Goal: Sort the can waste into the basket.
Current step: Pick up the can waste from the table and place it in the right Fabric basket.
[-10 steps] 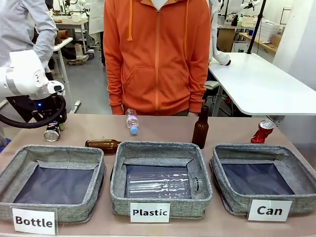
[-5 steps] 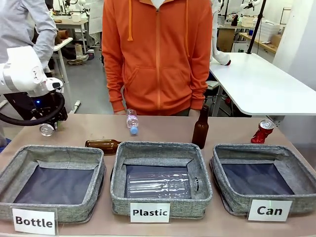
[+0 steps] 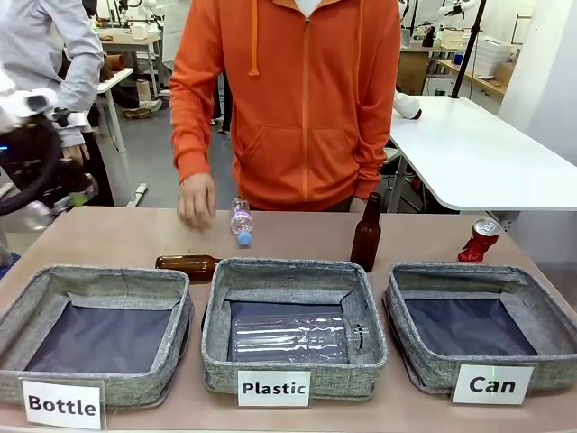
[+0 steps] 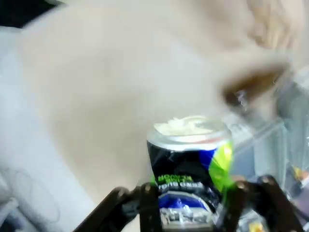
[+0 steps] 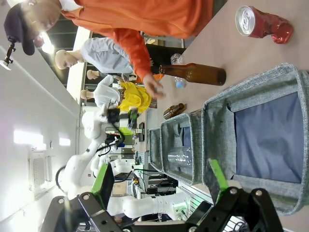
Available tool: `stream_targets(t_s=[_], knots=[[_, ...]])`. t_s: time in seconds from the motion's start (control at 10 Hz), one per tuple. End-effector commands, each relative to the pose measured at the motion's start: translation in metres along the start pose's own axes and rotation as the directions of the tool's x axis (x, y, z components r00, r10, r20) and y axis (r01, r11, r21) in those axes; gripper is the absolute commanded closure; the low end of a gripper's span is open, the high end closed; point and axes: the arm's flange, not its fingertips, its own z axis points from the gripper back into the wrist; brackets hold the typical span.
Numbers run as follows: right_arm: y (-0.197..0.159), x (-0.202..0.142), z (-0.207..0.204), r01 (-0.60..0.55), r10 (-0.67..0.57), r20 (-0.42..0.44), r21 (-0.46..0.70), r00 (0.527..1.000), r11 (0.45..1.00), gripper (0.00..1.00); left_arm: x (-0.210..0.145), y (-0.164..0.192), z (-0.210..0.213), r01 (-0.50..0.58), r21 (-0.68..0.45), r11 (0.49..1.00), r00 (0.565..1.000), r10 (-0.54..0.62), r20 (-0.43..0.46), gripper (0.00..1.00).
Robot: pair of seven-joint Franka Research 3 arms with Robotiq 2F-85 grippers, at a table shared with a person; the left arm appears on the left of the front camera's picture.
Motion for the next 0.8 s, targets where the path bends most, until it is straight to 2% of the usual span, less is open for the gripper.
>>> stream_targets(t_s=[0.0,0.2,0.3,0.4,0.6,0.7], knots=[[0.001,0.001,0.0,-0.021,0.02,0.01,0.021,1.0,1.0,0.0,-0.102,-0.02,0.021,0.291,-0.087,0.953,0.954,-0.296,-0.053,1.0],[0.001,0.001,0.0,-0.021,0.02,0.01,0.021,1.0,1.0,0.0,-0.161,-0.03,0.013,0.445,-0.064,0.893,0.894,-0.439,0.087,1.0],[0.001,0.001,0.0,-0.021,0.02,0.01,0.021,1.0,1.0,0.0,-0.162,-0.027,0.016,0.431,-0.053,0.901,0.894,-0.419,0.159,1.0],[0.001,0.001,0.0,-0.021,0.02,0.01,0.021,1.0,1.0,0.0,-0.143,-0.036,0.022,0.378,-0.095,0.921,0.926,-0.378,0.02,1.0],[0.001,0.001,0.0,-0.021,0.02,0.01,0.021,1.0,1.0,0.0,-0.143,-0.036,0.022,0.378,-0.095,0.921,0.926,-0.378,0.02,1.0],[0.001,0.001,0.0,-0.021,0.02,0.01,0.021,1.0,1.0,0.0,-0.168,-0.036,0.018,0.435,-0.067,0.898,0.899,-0.428,0.089,0.63]])
